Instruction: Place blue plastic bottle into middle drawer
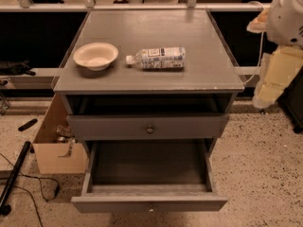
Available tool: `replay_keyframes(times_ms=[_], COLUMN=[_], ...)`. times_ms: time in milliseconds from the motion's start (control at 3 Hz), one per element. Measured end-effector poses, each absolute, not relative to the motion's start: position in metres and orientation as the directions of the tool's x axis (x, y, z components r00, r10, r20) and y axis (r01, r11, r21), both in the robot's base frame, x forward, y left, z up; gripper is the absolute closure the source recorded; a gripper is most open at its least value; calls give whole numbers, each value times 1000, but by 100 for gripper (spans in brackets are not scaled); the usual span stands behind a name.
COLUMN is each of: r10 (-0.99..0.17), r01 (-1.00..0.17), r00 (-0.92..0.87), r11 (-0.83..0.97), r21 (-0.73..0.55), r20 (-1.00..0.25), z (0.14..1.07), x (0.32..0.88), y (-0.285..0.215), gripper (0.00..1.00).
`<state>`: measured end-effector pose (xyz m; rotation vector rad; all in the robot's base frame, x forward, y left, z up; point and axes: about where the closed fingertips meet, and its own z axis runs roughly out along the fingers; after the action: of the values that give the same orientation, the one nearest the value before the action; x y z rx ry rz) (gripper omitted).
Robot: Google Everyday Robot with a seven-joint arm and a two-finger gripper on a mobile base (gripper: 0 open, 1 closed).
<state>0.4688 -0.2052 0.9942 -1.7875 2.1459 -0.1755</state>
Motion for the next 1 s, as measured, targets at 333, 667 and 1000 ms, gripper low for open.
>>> replay_keyframes(times_ms=[333,667,1000], r10=[-965,-906,-784], r01=[-912,-884,-861], r00=[-98,-77,-62], r11=[185,255,355], r21=[-366,-392,-364], r20=[-244,-417,-618], z=[1012,1031,1043], x=[517,573,615], y=[-193,-189,-186], gripper=[0,0,0])
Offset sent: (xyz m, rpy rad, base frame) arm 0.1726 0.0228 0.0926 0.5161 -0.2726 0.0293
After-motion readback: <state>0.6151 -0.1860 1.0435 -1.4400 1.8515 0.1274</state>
